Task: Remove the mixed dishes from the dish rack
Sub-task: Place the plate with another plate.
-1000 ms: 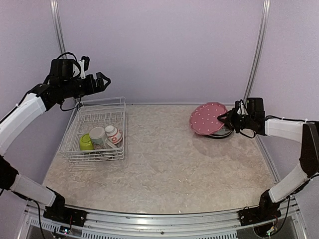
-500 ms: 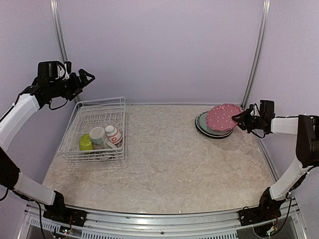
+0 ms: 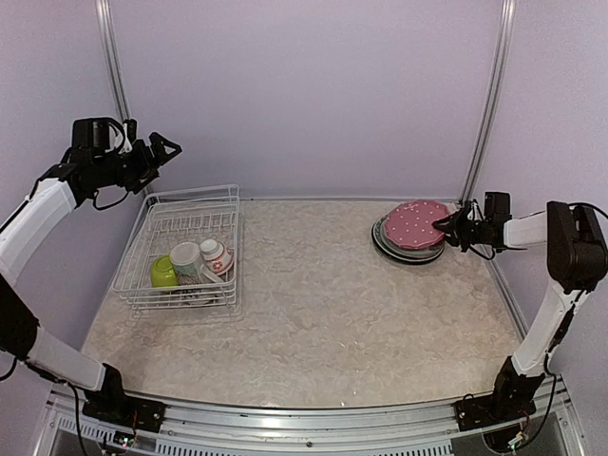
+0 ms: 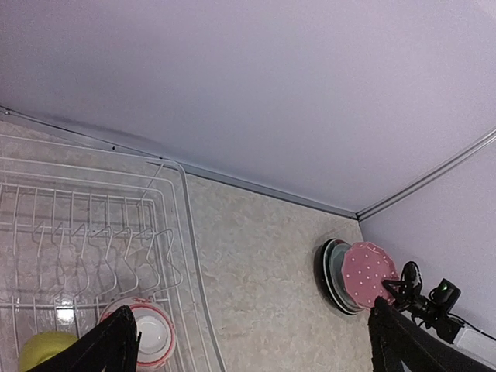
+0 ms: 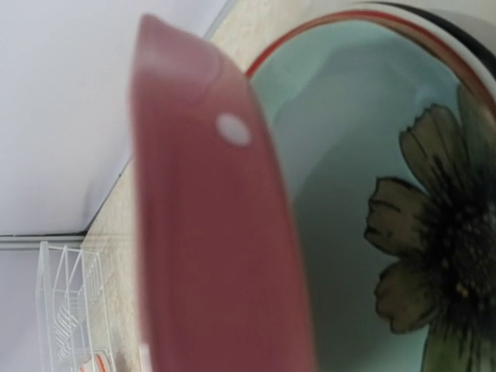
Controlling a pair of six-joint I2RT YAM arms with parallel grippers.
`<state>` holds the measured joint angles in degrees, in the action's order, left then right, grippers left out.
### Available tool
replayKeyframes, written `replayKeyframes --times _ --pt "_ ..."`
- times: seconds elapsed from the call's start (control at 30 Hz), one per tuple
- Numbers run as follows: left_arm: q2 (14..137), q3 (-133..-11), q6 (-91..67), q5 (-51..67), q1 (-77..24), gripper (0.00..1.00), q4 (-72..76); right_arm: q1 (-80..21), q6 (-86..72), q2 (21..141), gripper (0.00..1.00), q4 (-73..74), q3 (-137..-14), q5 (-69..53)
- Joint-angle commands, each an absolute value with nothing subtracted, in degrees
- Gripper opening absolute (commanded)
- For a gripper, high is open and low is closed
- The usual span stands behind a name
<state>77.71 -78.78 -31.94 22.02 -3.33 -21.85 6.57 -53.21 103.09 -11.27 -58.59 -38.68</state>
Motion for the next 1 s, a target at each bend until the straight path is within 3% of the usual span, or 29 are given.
replayKeyframes --times 0.0,0.57,0.97 --pt "78.81 -79.49 -32.08 23.46 -2.90 0.99 -21.43 7.16 -54.78 104.84 0.00 -19.83 -62.55 -43.52" --pt "79.27 -79.89 -31.99 23.90 -2.81 0.99 -21.84 7.18 -53.82 111.04 0.07 -20.29 -65.56 -45.17" --pt "79.19 -80.06 -32.34 24.69 -2.81 0.99 -21.89 7.12 -41.73 110.23 0.45 -2.99 -69.65 -38.03"
